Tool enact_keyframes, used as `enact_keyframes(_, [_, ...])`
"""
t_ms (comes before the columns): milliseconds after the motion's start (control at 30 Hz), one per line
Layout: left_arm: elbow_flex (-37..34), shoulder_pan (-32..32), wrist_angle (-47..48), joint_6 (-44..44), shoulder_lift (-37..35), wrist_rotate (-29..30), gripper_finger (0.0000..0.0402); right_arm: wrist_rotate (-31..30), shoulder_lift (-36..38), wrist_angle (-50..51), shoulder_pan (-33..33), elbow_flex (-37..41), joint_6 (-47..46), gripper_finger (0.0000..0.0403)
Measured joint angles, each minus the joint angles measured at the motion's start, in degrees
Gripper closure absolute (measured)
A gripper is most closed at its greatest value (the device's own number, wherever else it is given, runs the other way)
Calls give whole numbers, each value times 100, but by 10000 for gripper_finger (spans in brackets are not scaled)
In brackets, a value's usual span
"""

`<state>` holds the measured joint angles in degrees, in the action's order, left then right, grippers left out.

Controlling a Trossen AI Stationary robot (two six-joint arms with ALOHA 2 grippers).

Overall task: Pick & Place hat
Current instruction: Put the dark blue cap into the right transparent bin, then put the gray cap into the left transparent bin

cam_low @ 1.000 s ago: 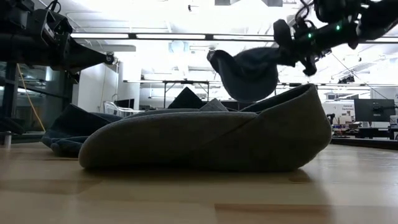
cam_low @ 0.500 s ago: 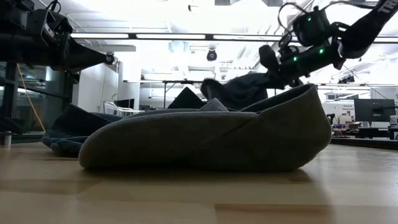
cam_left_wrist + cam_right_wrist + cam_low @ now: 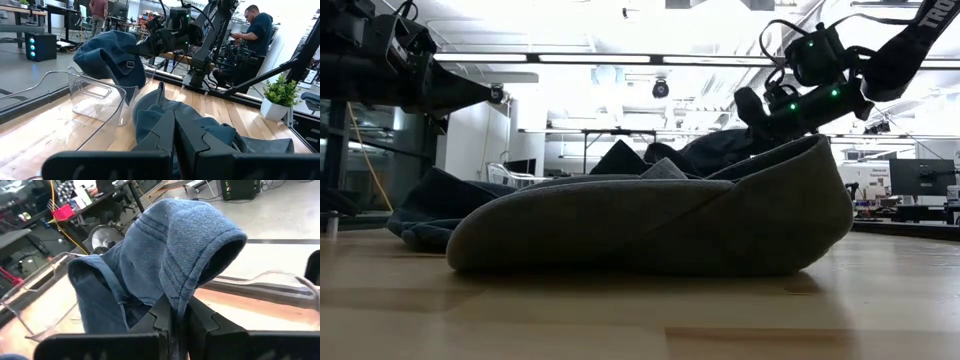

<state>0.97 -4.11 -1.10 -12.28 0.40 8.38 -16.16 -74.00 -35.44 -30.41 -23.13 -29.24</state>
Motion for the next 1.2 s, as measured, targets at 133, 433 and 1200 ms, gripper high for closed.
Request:
enact_keyframes(133, [0,0,-2,1,1,0,401,-17,0,4,0,56,150,379])
enact_keyframes(433, [0,0,-1,1,1,0,401,-31,0,13,0,58,757,285])
enact_keyframes(1200, [0,1,-1,-1,-2,0,401,367,979,1154,-33,-6,1456,126])
